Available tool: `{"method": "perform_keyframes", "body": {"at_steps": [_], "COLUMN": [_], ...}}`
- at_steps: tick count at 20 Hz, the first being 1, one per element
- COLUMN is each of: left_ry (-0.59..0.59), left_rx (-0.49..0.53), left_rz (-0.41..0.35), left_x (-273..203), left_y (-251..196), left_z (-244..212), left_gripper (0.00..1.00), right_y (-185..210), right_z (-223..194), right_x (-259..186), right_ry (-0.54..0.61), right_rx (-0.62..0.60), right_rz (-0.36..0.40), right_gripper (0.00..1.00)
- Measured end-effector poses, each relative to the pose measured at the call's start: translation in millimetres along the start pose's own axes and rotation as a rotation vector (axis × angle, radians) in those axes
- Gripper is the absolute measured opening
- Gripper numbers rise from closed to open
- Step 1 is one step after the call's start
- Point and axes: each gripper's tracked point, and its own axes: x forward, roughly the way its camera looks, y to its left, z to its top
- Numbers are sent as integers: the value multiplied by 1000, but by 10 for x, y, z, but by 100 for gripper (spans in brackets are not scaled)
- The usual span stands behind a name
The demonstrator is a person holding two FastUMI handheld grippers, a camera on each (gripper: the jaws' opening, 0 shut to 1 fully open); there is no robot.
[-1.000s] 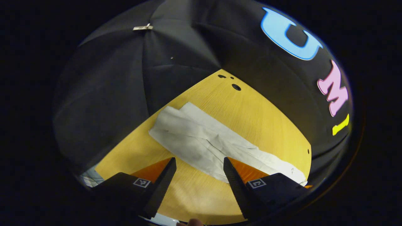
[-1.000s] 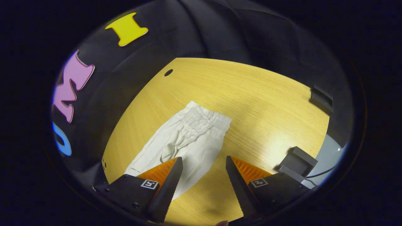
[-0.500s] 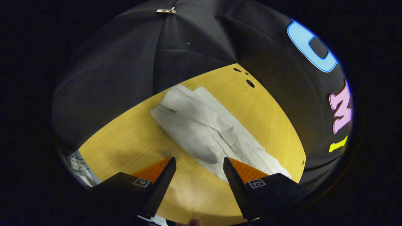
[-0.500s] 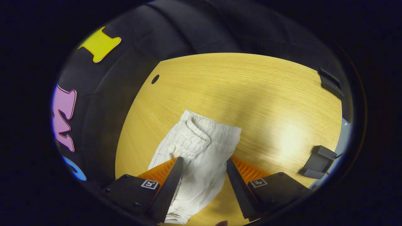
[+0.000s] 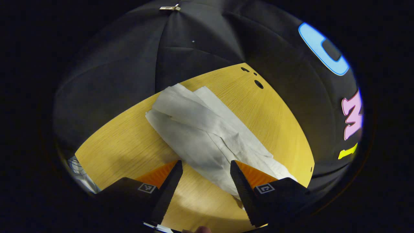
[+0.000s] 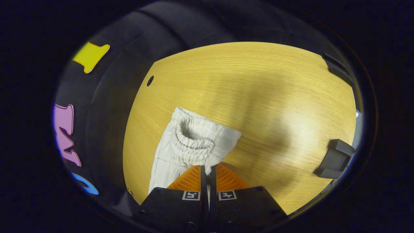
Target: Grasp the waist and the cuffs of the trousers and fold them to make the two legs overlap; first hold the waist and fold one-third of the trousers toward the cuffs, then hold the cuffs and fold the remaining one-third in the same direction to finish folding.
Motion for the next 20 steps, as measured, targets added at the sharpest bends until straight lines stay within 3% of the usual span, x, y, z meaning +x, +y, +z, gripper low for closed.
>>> {"method": "perform_keyframes", "body": {"at_steps": [4, 8, 12, 13, 16, 20], "left_ry": [20, -5, -26, -5, -6, -15], "left_rx": [-215, -223, -163, -165, -206, -148], "left_rz": [-27, -27, -31, -14, -83, -35], "left_x": [-76, 74, 260, 318, 407, 335], "left_y": [29, -39, -93, -61, -161, -165], "left_z": [-7, 175, 256, 208, 298, 234], "left_gripper": [92, 87, 66, 51, 7, 6], "right_y": [-54, -59, -58, -59, -60, 23], "right_z": [-7, 8, 6, 6, 9, 64], "right_x": [-22, -28, -18, -20, -31, -166], "right_ry": [8, 0, -20, -21, -26, -84], "right_rx": [-123, -166, -182, -187, -211, -231], "right_rz": [-33, -42, -48, -51, -47, 18], "right_gripper": [5, 6, 6, 6, 6, 5]}}
